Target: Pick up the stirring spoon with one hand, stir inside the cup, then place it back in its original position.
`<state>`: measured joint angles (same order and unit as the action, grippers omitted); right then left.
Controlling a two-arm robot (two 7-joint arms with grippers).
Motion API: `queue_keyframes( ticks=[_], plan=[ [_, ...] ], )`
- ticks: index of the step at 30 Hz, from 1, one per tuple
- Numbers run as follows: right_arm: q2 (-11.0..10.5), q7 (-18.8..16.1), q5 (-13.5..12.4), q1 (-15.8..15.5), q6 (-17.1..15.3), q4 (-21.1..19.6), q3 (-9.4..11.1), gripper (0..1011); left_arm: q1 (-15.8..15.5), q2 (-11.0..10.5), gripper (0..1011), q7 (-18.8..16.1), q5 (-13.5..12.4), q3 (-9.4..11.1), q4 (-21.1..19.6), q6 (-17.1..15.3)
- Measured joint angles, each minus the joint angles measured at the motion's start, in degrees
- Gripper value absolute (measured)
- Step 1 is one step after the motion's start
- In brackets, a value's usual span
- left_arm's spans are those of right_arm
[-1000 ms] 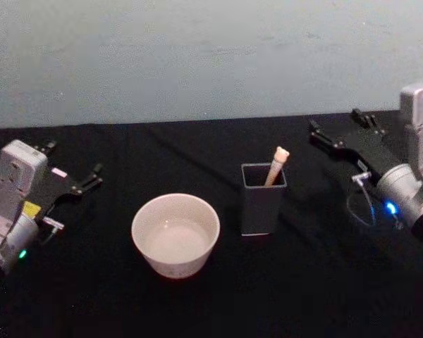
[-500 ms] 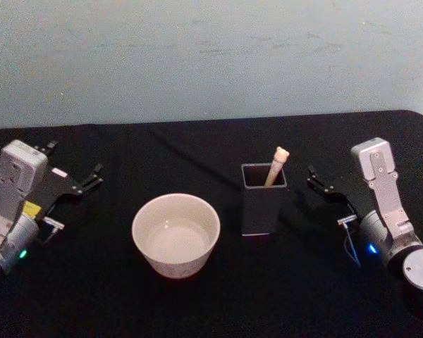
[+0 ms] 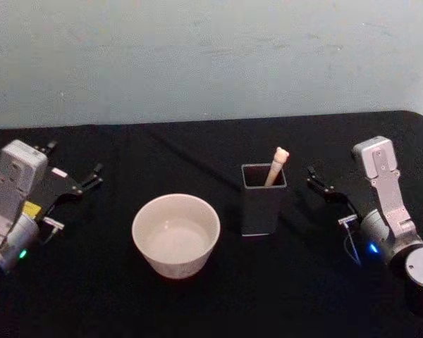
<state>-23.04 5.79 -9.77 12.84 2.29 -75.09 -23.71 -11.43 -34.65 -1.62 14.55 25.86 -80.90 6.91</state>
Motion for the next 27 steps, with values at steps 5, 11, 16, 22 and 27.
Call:
queue_keyframes(
  ticks=[5, 11, 16, 22, 27],
  plan=[
    [0.0, 0.0, 0.0, 0.0, 0.0, 0.0, -0.1, 1000, 0.0, 0.0, 1001, 0.0, 0.0, 0.0, 0.0, 0.0],
    [-0.1, 0.1, -0.1, 0.0, 0.0, -0.1, -0.1, 1000, 0.0, 0.0, 1001, 0.0, 0.0, 0.0, 0.0, 0.0],
    [-0.1, 0.1, -0.1, 0.1, 0.0, -0.1, -0.1, 1002, 0.0, 0.0, 1001, 0.0, 0.0, 0.0, 0.0, 0.0],
    [-0.1, 0.1, -0.1, 0.1, 0.0, -0.1, -0.1, 1000, 0.0, 0.0, 1001, 0.0, 0.0, 0.0, 0.0, 0.0],
    [-0.1, 0.1, -0.1, 0.1, 0.0, -0.1, -0.1, 1000, 0.0, 0.0, 1001, 0.0, 0.0, 0.0, 0.0, 0.0]
  ],
)
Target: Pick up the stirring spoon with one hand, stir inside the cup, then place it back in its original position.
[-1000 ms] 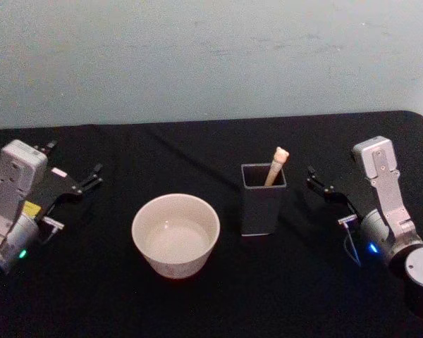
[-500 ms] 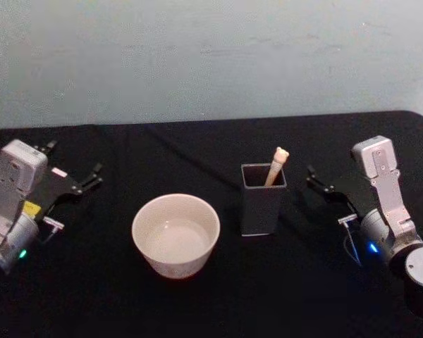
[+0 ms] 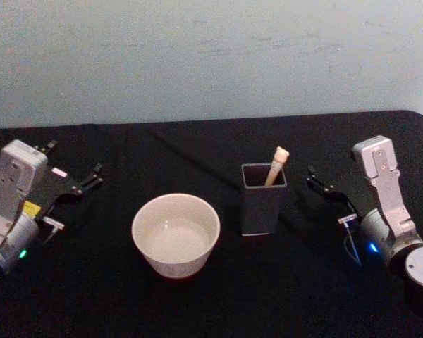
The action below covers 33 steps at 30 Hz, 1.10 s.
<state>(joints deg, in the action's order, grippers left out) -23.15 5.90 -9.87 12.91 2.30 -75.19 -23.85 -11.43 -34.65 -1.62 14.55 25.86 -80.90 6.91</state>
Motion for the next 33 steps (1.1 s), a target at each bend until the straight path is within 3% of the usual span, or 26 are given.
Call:
queue_keyframes(
  ticks=[33],
  plan=[
    [0.0, 0.0, 0.0, 0.0, 0.0, 0.0, 0.0, 1002, 0.0, 0.0, 1001, 0.0, 0.0, 0.0, 0.0, 0.0]
  ],
)
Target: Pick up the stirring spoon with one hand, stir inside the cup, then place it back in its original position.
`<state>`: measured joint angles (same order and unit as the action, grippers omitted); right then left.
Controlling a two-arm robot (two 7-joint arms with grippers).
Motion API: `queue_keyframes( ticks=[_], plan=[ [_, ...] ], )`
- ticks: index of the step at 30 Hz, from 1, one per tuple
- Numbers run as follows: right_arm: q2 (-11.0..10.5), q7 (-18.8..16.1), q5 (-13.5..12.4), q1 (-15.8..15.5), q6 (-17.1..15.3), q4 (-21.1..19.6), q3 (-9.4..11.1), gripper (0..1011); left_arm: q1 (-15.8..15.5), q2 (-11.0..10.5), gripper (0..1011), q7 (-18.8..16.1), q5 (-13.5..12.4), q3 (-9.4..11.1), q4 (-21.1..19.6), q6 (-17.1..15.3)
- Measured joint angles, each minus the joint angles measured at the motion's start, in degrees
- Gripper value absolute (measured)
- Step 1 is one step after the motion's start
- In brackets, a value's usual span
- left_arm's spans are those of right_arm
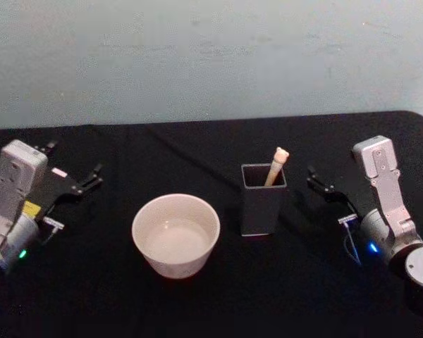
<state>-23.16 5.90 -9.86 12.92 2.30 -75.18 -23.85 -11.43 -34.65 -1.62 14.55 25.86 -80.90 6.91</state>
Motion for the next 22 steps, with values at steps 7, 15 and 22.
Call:
queue_keyframes(
  ticks=[7, 15, 22],
  plan=[
    [0.0, 0.0, 0.0, 0.0, 0.0, 0.0, 0.0, 1000, 0.0, 0.0, 1001, 0.0, 0.0, 0.0, 0.0, 0.0],
    [0.0, 0.0, 0.0, 0.0, 0.0, 0.0, 0.0, 1000, 0.0, 0.0, 1001, 0.0, 0.0, 0.0, 0.0, 0.0],
    [0.0, 0.0, 0.0, 0.0, 0.0, 0.0, 0.0, 1002, 0.0, 0.0, 1001, 0.0, 0.0, 0.0, 0.0, 0.0]
  ],
)
